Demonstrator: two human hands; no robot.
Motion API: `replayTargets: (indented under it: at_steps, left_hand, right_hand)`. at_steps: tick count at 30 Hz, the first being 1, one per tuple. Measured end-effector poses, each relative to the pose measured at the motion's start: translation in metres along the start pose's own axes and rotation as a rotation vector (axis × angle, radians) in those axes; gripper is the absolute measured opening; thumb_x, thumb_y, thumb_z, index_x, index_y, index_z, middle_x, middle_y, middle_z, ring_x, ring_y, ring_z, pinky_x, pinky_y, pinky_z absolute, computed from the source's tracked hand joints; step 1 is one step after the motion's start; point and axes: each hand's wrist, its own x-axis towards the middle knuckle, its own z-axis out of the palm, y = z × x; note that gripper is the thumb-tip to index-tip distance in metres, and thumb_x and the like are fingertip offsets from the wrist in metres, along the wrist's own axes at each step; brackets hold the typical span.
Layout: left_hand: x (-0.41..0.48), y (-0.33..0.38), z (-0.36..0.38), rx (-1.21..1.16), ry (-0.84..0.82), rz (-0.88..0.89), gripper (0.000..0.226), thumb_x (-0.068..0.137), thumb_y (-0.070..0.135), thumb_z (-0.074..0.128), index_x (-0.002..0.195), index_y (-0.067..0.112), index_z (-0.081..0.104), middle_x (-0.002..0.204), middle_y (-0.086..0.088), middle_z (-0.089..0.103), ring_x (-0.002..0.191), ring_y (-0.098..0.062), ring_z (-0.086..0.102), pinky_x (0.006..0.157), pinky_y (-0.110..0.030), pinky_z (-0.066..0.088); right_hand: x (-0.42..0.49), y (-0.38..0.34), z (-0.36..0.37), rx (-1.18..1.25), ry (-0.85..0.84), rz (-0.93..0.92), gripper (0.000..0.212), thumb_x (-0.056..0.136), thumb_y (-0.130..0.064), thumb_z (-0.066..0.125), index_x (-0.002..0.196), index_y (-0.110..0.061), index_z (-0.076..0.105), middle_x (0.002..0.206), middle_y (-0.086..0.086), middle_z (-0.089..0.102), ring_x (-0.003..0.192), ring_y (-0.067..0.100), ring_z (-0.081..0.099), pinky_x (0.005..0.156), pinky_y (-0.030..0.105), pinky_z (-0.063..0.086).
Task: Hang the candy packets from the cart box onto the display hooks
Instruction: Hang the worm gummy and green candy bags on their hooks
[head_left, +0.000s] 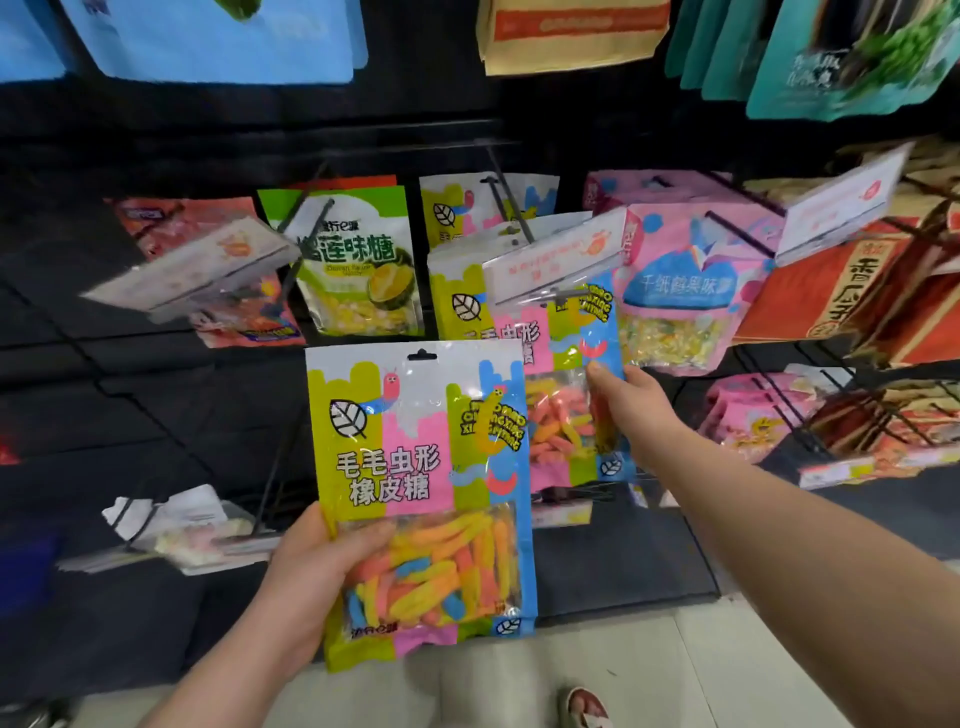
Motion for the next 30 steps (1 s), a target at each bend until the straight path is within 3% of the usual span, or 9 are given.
replayTargets:
  at_steps: [3, 5, 7, 12, 15, 18, 22, 25, 30]
  left_hand:
    - [0.013, -0.011, 0.001, 0.01, -0.013, -0.006, 0.041, 0.062, 0.004, 0.069, 0.102, 0.009, 0.066, 0.09, -0.007, 0.077, 0.074, -0.02, 0.074, 0.054, -0.025, 0.058]
    - [0.02, -0.019, 0.001, 0.031, -0.026, -0.016, 0.052, 0.055, 0.0, 0.08, 0.104, 0.009, 0.066, 0.095, -0.01, 0.076, 0.079, -0.022, 0.074, 0.057, -0.027, 0.059]
    - [0.026, -0.027, 0.002, 0.054, -0.029, -0.019, 0.052, 0.055, 0.004, 0.076, 0.105, 0.011, 0.065, 0.098, -0.009, 0.076, 0.083, -0.024, 0.074, 0.06, -0.028, 0.059]
    - [0.029, -0.033, 0.012, 0.077, -0.092, -0.011, 0.048, 0.058, 0.013, 0.073, 0.106, 0.014, 0.065, 0.098, -0.007, 0.076, 0.086, -0.026, 0.074, 0.064, -0.032, 0.059]
    - [0.029, -0.034, 0.021, 0.041, -0.103, 0.005, 0.048, 0.058, 0.01, 0.071, 0.105, 0.011, 0.064, 0.097, -0.008, 0.076, 0.083, -0.024, 0.074, 0.06, -0.028, 0.059]
    - [0.03, -0.033, 0.031, 0.035, -0.132, 0.018, 0.046, 0.058, 0.007, 0.072, 0.104, 0.013, 0.066, 0.096, -0.007, 0.076, 0.085, -0.023, 0.074, 0.061, -0.027, 0.058]
    - [0.029, -0.034, 0.047, 0.012, -0.162, 0.025, 0.045, 0.065, -0.002, 0.073, 0.107, 0.011, 0.065, 0.1, -0.006, 0.076, 0.089, -0.021, 0.073, 0.067, -0.026, 0.058]
    - [0.028, -0.034, 0.06, 0.048, -0.14, 0.047, 0.037, 0.073, -0.003, 0.072, 0.105, 0.013, 0.065, 0.097, -0.002, 0.077, 0.09, -0.02, 0.073, 0.068, -0.023, 0.057]
    - [0.03, -0.025, 0.075, 0.081, -0.126, 0.036, 0.032, 0.083, -0.01, 0.063, 0.105, 0.013, 0.065, 0.093, -0.001, 0.077, 0.088, -0.018, 0.073, 0.068, -0.025, 0.059]
  right_hand:
    - [0.019, 0.0, 0.009, 0.034, -0.026, 0.015, 0.017, 0.096, -0.026, 0.054, 0.086, -0.014, 0.058, 0.068, 0.004, 0.057, 0.047, 0.008, 0.057, 0.043, 0.016, 0.047]
    - [0.031, 0.003, 0.014, 0.03, -0.048, 0.008, 0.017, 0.095, -0.028, 0.056, 0.1, -0.014, 0.063, 0.085, 0.007, 0.066, 0.068, 0.016, 0.063, 0.068, 0.03, 0.057]
    - [0.039, 0.006, 0.017, 0.008, -0.05, 0.004, 0.021, 0.094, -0.028, 0.058, 0.109, -0.014, 0.063, 0.104, 0.009, 0.068, 0.09, 0.023, 0.064, 0.09, 0.043, 0.052]
    - [0.044, 0.012, 0.014, 0.038, -0.07, -0.021, 0.022, 0.095, -0.023, 0.058, 0.11, -0.008, 0.063, 0.097, 0.01, 0.069, 0.077, 0.019, 0.065, 0.064, 0.028, 0.057]
    - [0.031, 0.019, 0.003, -0.17, 0.073, -0.077, 0.051, 0.083, -0.048, 0.064, 0.119, -0.013, 0.06, 0.114, 0.006, 0.067, 0.096, 0.017, 0.064, 0.085, 0.035, 0.054]
    - [-0.012, 0.028, -0.01, -0.059, 0.03, -0.056, 0.049, 0.085, -0.058, 0.05, 0.112, -0.02, 0.062, 0.108, 0.004, 0.07, 0.101, 0.023, 0.066, 0.087, 0.042, 0.054]
    - [-0.086, 0.04, -0.021, 0.042, -0.226, -0.01, 0.037, 0.101, -0.036, 0.036, 0.102, -0.017, 0.067, 0.098, -0.001, 0.075, 0.09, 0.014, 0.07, 0.074, 0.026, 0.051]
    - [-0.108, 0.043, -0.024, 0.096, -0.141, -0.131, 0.015, 0.092, -0.009, 0.054, 0.098, -0.01, 0.067, 0.092, -0.002, 0.076, 0.083, 0.008, 0.07, 0.067, 0.018, 0.053]
    - [-0.107, 0.026, -0.023, 0.121, -0.031, -0.193, 0.014, 0.089, -0.007, 0.057, 0.093, -0.017, 0.066, 0.084, -0.009, 0.075, 0.075, 0.002, 0.068, 0.063, 0.015, 0.053]
